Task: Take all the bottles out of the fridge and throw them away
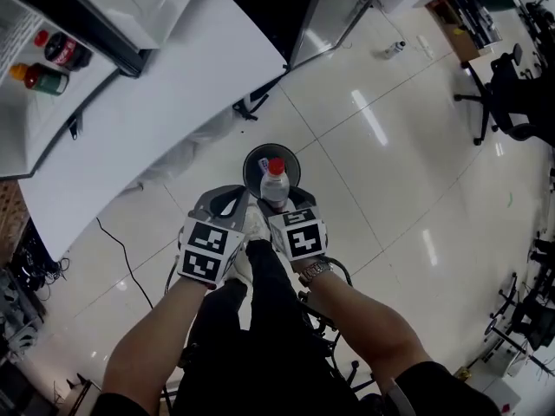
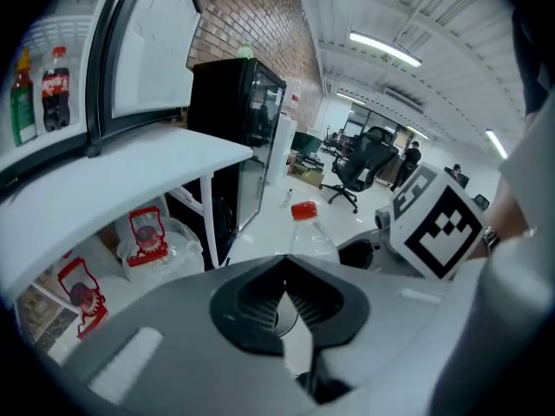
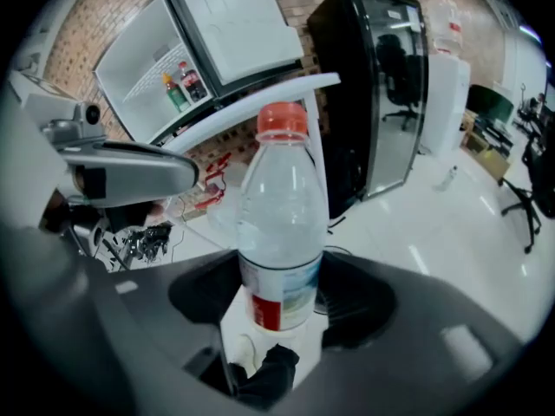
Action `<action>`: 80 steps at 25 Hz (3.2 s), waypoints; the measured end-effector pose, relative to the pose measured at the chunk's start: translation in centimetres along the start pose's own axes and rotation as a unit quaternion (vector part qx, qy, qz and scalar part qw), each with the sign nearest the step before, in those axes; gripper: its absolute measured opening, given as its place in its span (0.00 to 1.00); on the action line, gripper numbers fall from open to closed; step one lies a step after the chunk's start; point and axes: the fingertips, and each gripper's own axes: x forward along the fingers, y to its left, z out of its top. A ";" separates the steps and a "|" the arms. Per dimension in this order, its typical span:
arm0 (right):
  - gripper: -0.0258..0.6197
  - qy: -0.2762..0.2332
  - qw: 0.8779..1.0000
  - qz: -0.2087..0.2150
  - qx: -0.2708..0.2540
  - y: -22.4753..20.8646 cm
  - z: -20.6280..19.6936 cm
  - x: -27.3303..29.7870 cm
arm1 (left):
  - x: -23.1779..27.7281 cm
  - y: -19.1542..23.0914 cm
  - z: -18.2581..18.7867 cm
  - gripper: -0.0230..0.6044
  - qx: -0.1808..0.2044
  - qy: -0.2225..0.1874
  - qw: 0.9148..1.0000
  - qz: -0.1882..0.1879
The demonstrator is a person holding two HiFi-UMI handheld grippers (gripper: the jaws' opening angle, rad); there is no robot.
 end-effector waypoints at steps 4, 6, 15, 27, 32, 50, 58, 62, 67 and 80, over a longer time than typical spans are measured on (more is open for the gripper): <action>0.47 0.019 0.999 -0.009 0.025 -1.5 -3.1 3.3 | 2.8 0.5 -3.7 0.04 -0.013 0.024 0.999 -0.017; 0.47 0.027 0.999 -0.013 0.036 -2.3 -4.8 4.9 | 4.3 0.7 -5.5 0.04 -0.022 0.029 0.999 -0.021; 0.47 0.059 0.994 -0.018 0.086 -5.8 -10.4 11.8 | 9.5 1.8 -11.3 0.04 -0.064 0.053 0.996 -0.026; 0.50 0.070 0.988 -0.056 0.122 -9.9 -12.9 17.6 | 13.2 2.6 -14.3 0.04 -0.080 0.073 0.993 -0.035; 0.48 0.050 0.989 -0.065 0.123 -10.6 -12.5 17.8 | 13.3 3.4 -14.6 0.04 -0.085 0.075 0.993 -0.028; 0.44 0.040 0.994 -0.039 0.096 -6.5 -9.4 14.1 | 9.7 4.3 -11.3 0.04 -0.087 0.054 0.995 -0.007; 0.44 0.002 0.997 -0.025 0.069 -3.6 -4.7 9.7 | 5.6 4.0 -7.8 0.04 -0.084 0.024 0.996 0.015; 0.44 -0.020 0.999 -0.016 0.043 -1.7 -2.0 6.9 | 2.8 3.9 -5.7 0.04 -0.083 0.003 0.996 0.029; 0.44 -0.055 0.998 0.000 0.013 0.7 1.5 3.0 | -0.4 3.5 -2.9 0.04 -0.081 -0.027 0.995 0.049; 0.44 -0.126 0.982 0.062 -0.123 9.8 11.0 -5.0 | -10.0 4.7 3.4 0.04 -0.081 -0.092 0.985 0.120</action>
